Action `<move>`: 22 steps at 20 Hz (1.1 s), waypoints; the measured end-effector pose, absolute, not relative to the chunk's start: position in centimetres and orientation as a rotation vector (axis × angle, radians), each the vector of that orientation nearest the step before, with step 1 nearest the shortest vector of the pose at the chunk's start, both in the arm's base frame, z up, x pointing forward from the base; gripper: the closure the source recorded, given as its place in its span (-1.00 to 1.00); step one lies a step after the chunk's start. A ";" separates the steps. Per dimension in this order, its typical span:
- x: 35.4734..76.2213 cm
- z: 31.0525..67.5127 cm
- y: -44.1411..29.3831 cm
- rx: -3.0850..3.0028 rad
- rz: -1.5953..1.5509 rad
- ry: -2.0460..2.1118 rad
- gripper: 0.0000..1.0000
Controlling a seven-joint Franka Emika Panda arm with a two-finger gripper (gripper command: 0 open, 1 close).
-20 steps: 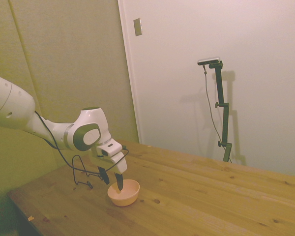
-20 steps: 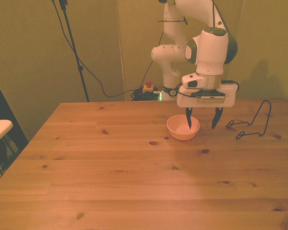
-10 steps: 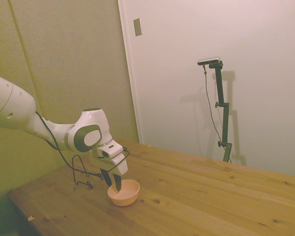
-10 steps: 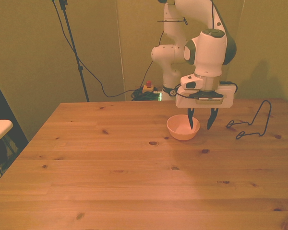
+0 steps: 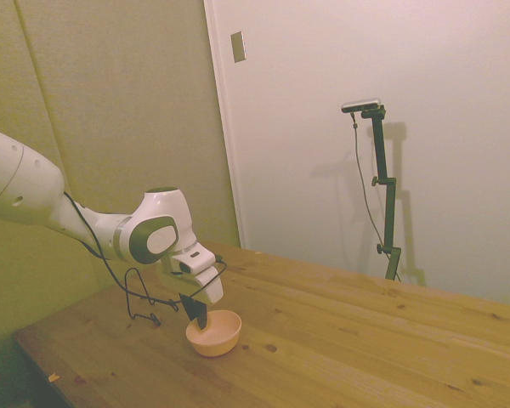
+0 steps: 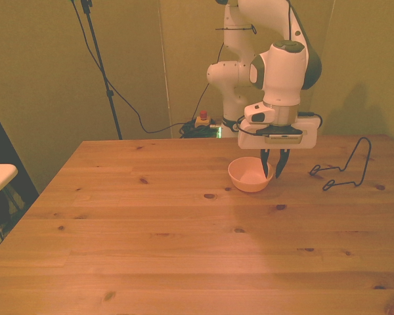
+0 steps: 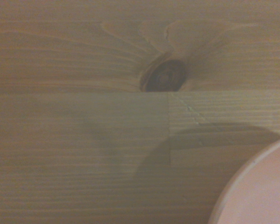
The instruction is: Load the bowl
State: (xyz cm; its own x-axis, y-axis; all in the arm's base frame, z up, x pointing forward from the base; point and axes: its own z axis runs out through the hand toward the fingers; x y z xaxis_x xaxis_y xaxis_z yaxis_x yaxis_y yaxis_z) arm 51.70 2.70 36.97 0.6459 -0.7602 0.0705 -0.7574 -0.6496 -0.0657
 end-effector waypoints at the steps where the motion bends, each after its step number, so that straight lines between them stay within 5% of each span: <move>1: 51.7 37.0 2.7 -2.816 -0.137 1.296 1.00; 7: 51.6 38.2 2.4 -2.781 -0.107 1.242 1.00; 17: 51.7 48.7 8.7 -2.654 -0.157 1.051 1.00; 22: 51.5 49.2 9.8 -2.632 -0.139 0.968 1.00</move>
